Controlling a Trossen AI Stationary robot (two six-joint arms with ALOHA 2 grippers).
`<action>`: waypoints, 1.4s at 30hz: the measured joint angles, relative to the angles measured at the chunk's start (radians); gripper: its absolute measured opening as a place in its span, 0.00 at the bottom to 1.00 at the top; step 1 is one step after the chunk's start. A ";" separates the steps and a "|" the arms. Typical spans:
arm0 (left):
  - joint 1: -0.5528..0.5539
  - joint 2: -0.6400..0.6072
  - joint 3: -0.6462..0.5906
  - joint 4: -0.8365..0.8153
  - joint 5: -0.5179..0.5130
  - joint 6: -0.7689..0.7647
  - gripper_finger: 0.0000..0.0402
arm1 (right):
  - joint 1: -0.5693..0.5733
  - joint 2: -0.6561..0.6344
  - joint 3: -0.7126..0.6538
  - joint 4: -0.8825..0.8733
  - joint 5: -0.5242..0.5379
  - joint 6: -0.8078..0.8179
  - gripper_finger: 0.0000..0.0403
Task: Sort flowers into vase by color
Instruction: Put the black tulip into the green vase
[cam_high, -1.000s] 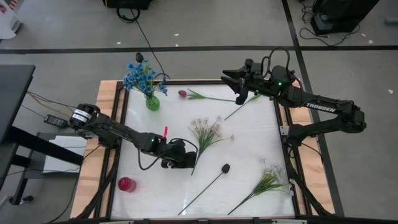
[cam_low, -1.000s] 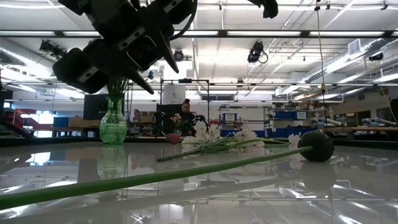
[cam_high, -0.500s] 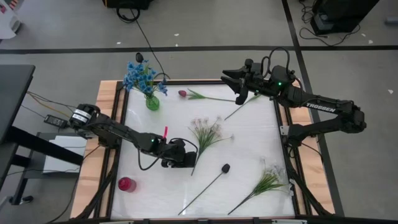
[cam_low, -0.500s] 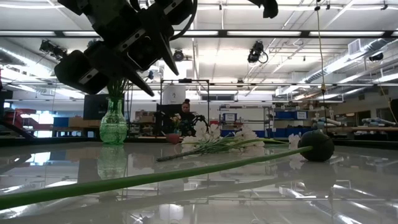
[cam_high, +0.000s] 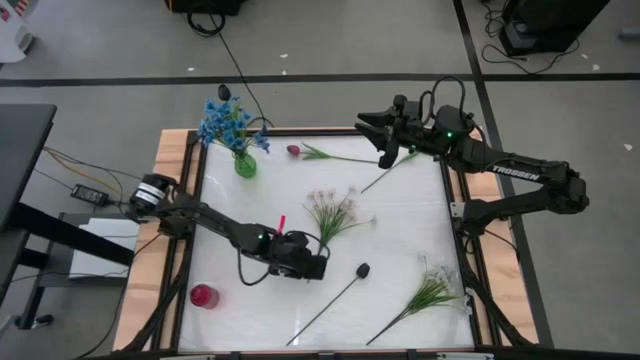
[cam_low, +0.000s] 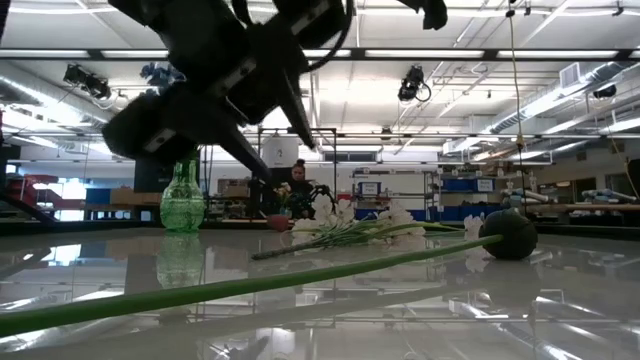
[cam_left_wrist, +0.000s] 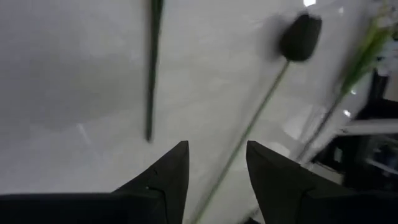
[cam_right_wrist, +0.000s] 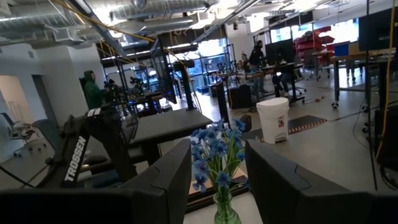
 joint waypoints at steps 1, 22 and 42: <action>0.006 0.008 0.013 -0.014 -0.012 0.016 0.40 | 0.000 0.000 0.000 0.000 0.000 0.000 0.40; 0.055 0.271 0.317 0.060 -0.055 0.719 0.28 | 0.000 0.000 0.000 0.001 0.000 0.000 0.40; -0.034 0.312 0.318 0.040 -0.056 0.566 0.28 | 0.000 0.000 0.000 0.005 0.000 0.000 0.40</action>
